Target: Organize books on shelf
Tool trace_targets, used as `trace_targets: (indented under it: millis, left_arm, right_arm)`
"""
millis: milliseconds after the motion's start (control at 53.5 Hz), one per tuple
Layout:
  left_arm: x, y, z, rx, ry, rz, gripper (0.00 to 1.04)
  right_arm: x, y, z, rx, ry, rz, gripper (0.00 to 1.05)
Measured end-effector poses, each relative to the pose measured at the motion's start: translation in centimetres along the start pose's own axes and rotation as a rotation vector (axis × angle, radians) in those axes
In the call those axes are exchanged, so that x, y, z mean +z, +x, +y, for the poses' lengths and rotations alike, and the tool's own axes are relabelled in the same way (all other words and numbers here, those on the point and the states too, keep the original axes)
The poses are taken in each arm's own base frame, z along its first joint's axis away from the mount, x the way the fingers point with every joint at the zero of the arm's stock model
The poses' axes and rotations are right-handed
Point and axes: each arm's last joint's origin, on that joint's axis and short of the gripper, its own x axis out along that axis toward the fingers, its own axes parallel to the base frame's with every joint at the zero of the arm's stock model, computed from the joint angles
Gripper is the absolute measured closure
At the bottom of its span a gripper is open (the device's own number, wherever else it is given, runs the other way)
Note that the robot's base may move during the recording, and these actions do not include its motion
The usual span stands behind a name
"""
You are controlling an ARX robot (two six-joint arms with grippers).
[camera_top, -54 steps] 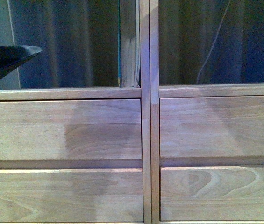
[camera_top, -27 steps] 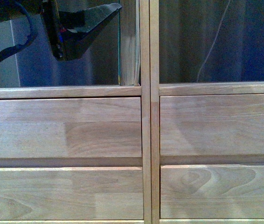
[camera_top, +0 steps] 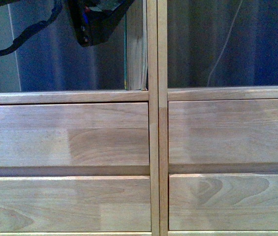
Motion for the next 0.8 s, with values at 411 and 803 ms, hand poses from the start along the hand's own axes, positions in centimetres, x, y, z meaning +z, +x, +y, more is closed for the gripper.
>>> trace_targets:
  millis: [411,803]
  left_arm:
    - [0.3,0.0,-0.9,-0.074,0.022,-0.034,0.7]
    - [2.4,-2.5,-1.0,0.001,0.154,-0.086,0.98]
  right_arm:
    - [-0.7,0.9,0.0,0.027,0.019,0.003,0.97]
    - [-1.1,-0.7,-0.7,-0.011,0.027,0.047,0.35]
